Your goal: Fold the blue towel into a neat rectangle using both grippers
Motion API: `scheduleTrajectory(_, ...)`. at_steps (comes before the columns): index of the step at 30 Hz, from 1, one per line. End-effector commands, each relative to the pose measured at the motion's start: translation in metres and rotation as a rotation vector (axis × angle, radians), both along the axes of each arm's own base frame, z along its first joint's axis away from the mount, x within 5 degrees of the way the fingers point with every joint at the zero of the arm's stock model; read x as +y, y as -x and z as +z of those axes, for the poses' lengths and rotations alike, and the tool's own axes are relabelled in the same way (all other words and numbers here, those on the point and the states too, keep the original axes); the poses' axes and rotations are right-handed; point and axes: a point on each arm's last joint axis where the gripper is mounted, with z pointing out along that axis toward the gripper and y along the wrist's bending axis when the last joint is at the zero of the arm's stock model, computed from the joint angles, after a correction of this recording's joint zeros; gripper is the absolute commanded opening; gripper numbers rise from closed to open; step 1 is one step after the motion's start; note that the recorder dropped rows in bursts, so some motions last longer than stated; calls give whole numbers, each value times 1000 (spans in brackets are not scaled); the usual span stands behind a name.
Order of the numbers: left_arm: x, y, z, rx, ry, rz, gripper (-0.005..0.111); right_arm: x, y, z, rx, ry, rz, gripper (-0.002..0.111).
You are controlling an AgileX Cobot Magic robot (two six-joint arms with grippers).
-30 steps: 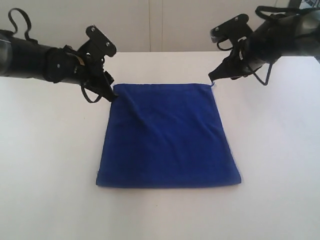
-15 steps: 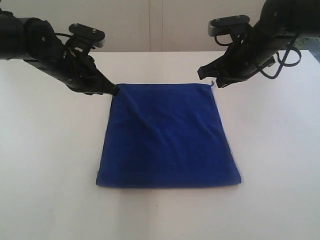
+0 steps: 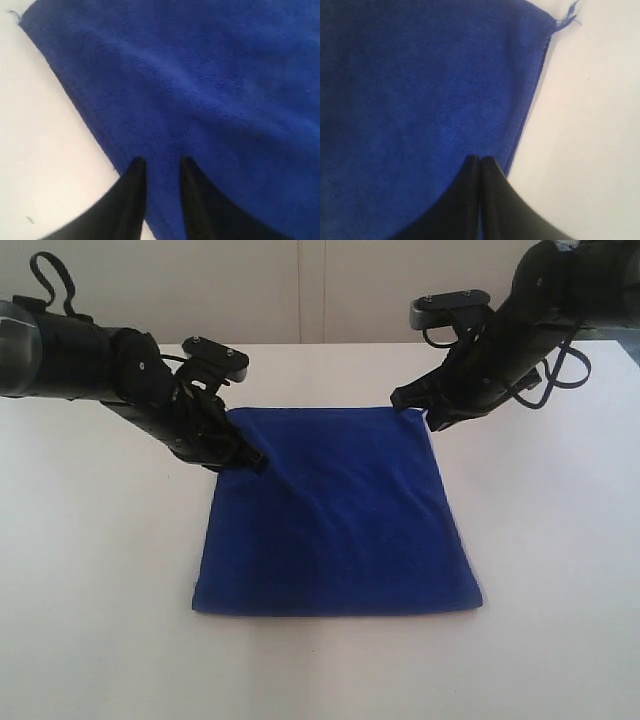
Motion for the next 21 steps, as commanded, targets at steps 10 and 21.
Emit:
scheduleTrajectory(10, -4, 2, -24, 62, -67, -78, 42, -2, 0, 0, -6, 14, 24, 0)
scheduleTrajectory(21, -3, 1, -27, 57, -89, -94, 7, -2, 0, 0, -6, 14, 25, 0)
